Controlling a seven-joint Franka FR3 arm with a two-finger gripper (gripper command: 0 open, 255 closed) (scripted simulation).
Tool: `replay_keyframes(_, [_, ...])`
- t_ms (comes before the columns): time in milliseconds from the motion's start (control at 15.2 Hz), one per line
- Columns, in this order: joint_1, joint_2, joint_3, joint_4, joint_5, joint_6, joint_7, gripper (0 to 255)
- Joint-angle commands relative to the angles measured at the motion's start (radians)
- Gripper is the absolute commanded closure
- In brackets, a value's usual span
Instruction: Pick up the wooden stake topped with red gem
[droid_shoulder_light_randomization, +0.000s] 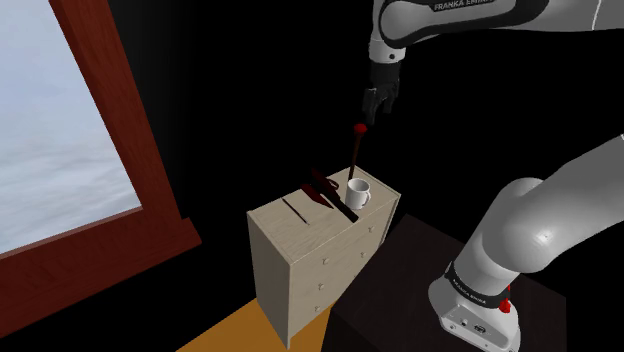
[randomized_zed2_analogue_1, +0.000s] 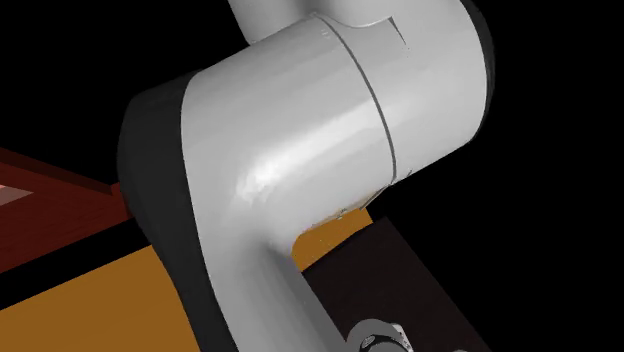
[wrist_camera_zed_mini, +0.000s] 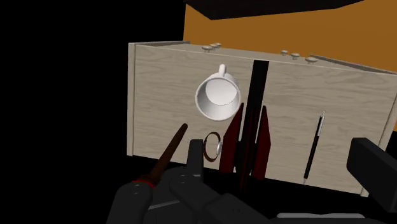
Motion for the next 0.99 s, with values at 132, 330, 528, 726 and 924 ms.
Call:
replay_keyframes(132, [-0.016, 0.138, -0.045, 0.070, -0.017, 0.066, -0.060, 0])
replay_keyframes(330, [-0.029, 0.241, -0.073, 0.132, -0.021, 0.106, -0.104, 0])
replay_keyframes(528, [-0.043, 0.349, -0.098, 0.205, -0.017, 0.139, -0.148, 0])
replay_keyframes(726, [-0.060, 0.460, -0.118, 0.290, -0.006, 0.163, -0.193, 0])
replay_keyframes(924, [-0.082, 0.575, -0.132, 0.389, 0.010, 0.178, -0.237, 0])
